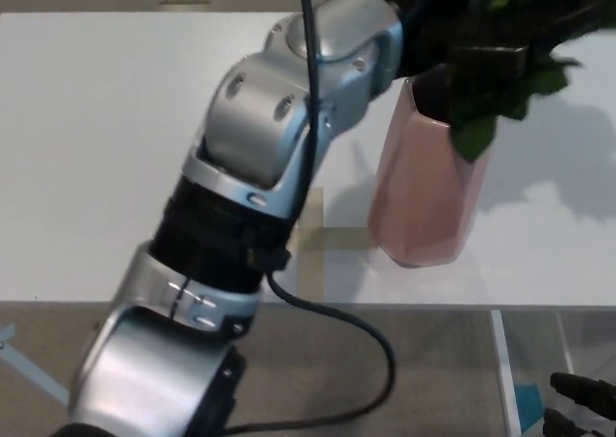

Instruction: Use the left hand to pick up the rose and then lift and insert it into the pink vase.

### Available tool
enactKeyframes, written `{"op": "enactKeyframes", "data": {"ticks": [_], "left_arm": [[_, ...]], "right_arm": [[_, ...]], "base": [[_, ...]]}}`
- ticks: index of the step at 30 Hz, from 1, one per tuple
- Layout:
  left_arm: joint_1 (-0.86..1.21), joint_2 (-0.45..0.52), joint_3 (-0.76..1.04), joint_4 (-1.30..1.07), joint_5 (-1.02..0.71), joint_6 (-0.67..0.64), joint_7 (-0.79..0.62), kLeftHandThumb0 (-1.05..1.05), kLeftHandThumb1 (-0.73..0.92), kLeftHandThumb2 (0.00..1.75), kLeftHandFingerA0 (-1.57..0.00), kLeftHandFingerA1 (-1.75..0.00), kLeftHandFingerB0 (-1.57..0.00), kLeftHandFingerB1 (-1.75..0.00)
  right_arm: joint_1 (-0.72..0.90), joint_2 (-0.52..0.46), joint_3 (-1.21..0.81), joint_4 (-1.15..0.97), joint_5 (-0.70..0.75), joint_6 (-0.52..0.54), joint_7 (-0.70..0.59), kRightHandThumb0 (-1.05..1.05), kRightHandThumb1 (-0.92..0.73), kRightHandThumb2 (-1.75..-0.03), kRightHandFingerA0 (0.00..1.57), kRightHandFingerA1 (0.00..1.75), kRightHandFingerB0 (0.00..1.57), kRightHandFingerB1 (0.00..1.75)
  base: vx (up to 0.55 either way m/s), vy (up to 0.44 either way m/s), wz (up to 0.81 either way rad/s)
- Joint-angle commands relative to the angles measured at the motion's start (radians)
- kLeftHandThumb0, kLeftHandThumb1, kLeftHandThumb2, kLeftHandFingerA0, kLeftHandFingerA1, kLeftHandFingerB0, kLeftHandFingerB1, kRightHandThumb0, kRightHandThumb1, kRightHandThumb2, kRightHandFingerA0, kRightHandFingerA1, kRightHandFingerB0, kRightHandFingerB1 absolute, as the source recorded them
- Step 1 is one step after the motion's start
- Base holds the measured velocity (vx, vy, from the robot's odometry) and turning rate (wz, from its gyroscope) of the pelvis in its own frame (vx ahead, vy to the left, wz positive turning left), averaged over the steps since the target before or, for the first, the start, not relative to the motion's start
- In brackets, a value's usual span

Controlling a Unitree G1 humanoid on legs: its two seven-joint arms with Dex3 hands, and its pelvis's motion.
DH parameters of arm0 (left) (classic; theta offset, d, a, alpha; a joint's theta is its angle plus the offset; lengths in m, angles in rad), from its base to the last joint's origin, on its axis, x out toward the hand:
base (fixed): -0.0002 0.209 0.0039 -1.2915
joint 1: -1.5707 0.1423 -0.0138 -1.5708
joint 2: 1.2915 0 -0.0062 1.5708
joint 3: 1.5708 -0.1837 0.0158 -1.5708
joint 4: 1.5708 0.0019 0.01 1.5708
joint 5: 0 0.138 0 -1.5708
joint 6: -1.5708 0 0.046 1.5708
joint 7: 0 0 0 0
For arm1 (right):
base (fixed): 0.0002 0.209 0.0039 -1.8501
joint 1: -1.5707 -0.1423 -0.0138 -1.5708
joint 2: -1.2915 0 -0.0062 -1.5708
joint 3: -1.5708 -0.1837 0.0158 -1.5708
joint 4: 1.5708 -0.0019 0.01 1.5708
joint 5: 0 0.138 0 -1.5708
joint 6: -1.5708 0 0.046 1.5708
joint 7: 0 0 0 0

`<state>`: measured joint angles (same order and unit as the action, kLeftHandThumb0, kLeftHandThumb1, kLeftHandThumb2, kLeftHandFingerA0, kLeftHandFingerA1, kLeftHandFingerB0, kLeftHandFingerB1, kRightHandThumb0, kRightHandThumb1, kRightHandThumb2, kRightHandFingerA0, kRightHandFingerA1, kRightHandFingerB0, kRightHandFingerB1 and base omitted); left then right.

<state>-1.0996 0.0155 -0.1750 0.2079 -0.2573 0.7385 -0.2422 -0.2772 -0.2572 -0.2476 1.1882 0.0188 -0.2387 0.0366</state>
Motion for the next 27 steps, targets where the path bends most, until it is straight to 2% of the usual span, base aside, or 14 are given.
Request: {"op": "enactKeyframes", "data": {"ticks": [1,6,21,27], "left_arm": [[-0.032,0.097,-0.038,0.052,-0.031,0.04,-0.232,-0.87,0.42,0.61,0.0,0.0,0.0,-0.01],[-0.026,0.141,-0.033,0.05,-0.038,0.07,-0.27,-0.81,0.42,0.57,0.0,0.0,0.0,-0.01],[-0.05,0.231,-0.032,0.076,-0.007,0.058,-0.374,-0.81,0.43,0.57,0.0,0.0,0.0,-0.01],[-0.054,0.314,-0.003,0.105,-0.013,0.026,-0.458,-0.8,0.44,0.56,0.0,0.0,0.0,-0.01]], "right_arm": [[0.003,-0.001,0.0,0.0,0.014,0.009,0.003,-0.19,-0.6,-0.57,0.62,0.51,0.58,0.49],[0.002,0.0,-0.004,0.002,0.018,0.009,0.007,-0.19,-0.6,-0.57,0.62,0.51,0.58,0.49],[0.006,0.004,-0.008,0.001,0.02,0.016,0.004,-0.19,-0.6,-0.57,0.62,0.51,0.58,0.49],[0.003,0.002,-0.008,0.004,0.021,0.018,0.004,-0.19,-0.6,-0.57,0.61,0.51,0.58,0.49]], "base": [[0.0,0.0,0.0],[0.0,0.0,0.0],[0.0,0.0,0.0],[0.0,0.0,0.0]]}}
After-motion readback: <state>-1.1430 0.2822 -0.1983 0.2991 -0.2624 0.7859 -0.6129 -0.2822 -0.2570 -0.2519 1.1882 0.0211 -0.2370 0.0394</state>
